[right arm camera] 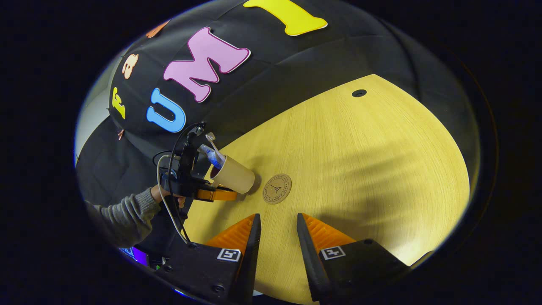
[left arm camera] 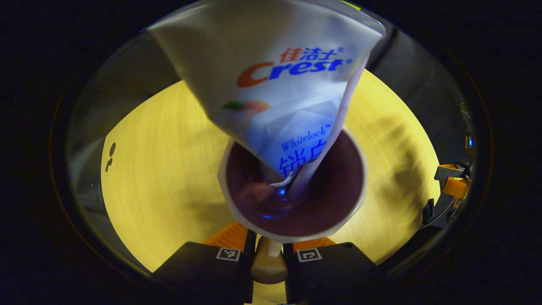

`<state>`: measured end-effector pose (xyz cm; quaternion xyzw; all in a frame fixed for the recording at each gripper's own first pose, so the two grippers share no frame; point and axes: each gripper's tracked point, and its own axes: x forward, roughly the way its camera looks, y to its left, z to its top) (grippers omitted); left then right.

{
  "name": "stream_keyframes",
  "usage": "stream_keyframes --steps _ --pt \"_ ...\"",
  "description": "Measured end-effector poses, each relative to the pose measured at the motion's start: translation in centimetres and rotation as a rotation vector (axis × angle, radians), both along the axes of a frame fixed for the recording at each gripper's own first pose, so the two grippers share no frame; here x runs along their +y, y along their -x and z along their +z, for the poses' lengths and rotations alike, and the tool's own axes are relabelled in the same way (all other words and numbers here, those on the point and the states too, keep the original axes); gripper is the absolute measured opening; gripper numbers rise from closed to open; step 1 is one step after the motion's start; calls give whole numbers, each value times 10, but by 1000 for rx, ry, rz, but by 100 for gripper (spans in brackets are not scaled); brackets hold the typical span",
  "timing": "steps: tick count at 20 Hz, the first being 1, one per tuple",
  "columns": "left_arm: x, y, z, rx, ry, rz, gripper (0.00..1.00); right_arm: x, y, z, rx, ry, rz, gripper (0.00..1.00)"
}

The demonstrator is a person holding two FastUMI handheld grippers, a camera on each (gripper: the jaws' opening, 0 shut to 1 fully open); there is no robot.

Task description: Put the toothbrush and toothpaste on the desktop into the cup, then pick up the cup and place it on the coaster on the desktop.

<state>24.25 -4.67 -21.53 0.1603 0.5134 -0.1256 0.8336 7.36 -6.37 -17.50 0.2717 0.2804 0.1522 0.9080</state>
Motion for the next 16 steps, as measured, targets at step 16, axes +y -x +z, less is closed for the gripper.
stream_keyframes --steps 16 --pt "-76 -1 -16 27 -43 -135 34 -19 10 0 -2 -14 -57 53"
